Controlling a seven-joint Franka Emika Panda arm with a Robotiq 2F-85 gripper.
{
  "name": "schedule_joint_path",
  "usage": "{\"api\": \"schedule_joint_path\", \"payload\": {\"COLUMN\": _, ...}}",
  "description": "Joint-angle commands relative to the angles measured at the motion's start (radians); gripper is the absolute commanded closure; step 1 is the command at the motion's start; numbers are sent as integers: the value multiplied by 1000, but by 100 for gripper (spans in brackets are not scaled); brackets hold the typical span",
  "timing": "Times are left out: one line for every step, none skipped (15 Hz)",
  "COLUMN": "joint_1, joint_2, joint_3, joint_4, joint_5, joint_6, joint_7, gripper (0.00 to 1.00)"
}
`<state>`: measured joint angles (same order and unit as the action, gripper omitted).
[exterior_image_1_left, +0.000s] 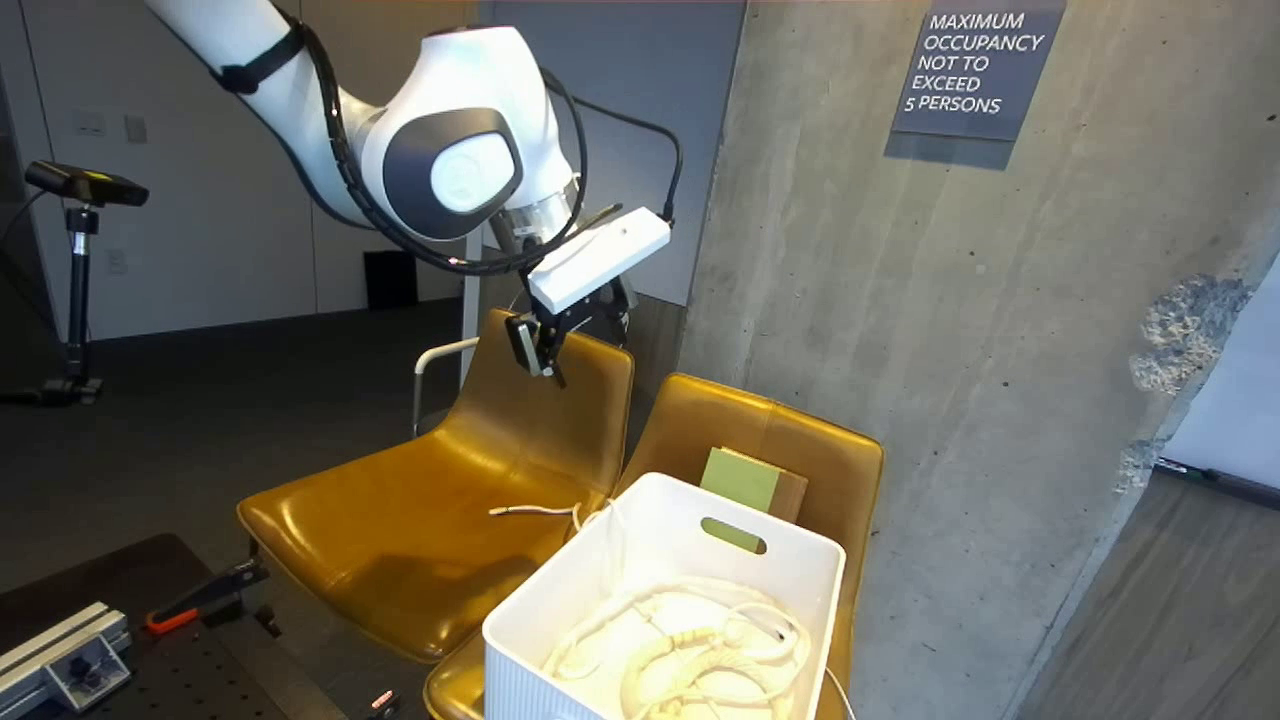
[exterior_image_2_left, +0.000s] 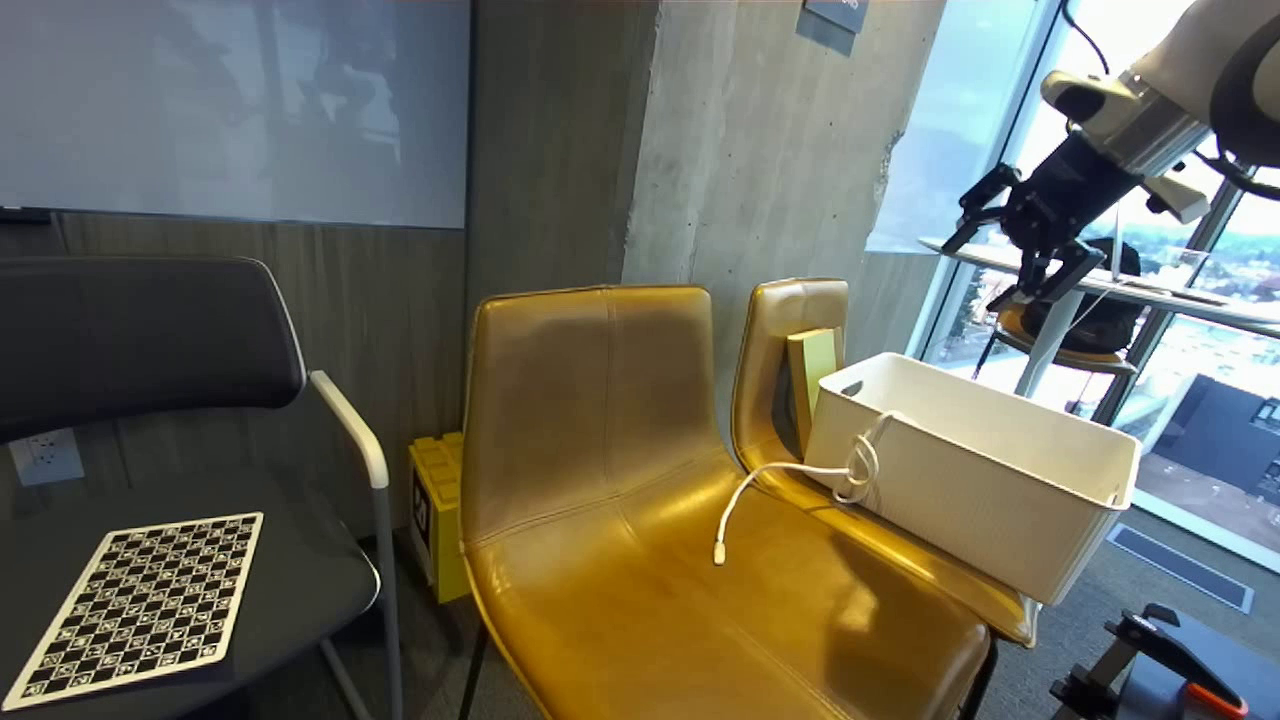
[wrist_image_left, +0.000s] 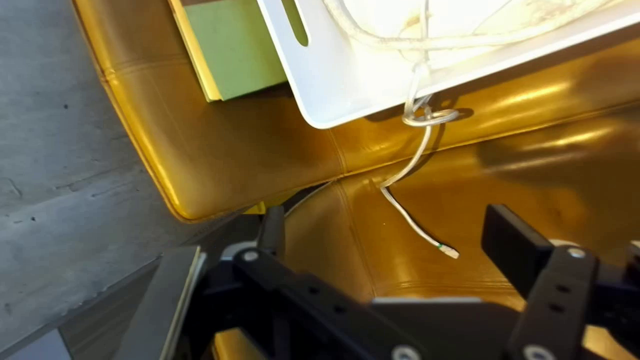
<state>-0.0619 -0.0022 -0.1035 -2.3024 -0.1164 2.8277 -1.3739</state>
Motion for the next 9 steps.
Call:
{"api": "schedule_joint_path", "payload": {"joint_1": 7, "joint_2": 102, "joint_3": 25, "joint_4": 24, "joint_5": -125, "joint_6": 69, "joint_7": 76, "gripper": 0}}
{"api": "schedule_joint_path", "payload": {"joint_1": 9, "joint_2": 139, "joint_3": 24, "joint_4": 40, "joint_5": -173, "joint_6": 82, "joint_7": 99, "gripper": 0}}
{"api": "schedule_joint_path", "payload": {"joint_1": 14, "joint_2": 174, "joint_3": 17, "joint_4": 59, "joint_5": -230, "joint_6": 84, "joint_7": 131, "gripper": 0}}
{"api": "schedule_joint_path", "payload": {"joint_1": 40, "joint_2": 221, "joint_3": -15, "joint_4": 91, "joint_5": -297, "joint_6": 78, "joint_7": 177, "gripper": 0}}
{"api": "schedule_joint_path", "payload": {"joint_1": 52, "joint_2": 260, "joint_3": -31, "joint_4": 121, "joint_5": -347, "joint_6": 66, "joint_7": 210, "gripper": 0}}
{"api": "schedule_joint_path", "payload": {"joint_1": 65, "joint_2": 301, "joint_3": -48, "joint_4": 151, "joint_5": -390, "joint_6": 54, "joint_7": 243, "gripper": 0}}
{"api": "schedule_joint_path", "payload": {"joint_1": 81, "joint_2": 341, "joint_3": -71, "joint_4": 176, "joint_5": -440, "joint_6": 54, "joint_7": 276, "gripper": 0}}
{"api": "schedule_joint_path", "payload": {"joint_1": 98, "joint_2": 374, "joint_3": -93, "joint_4": 194, "joint_5": -480, "joint_6": 56, "joint_7": 304, "gripper": 0}}
{"api": "schedule_joint_path", "payload": {"joint_1": 116, "joint_2": 404, "joint_3": -113, "joint_4": 207, "joint_5": -516, "joint_6": 59, "joint_7": 331, "gripper": 0}}
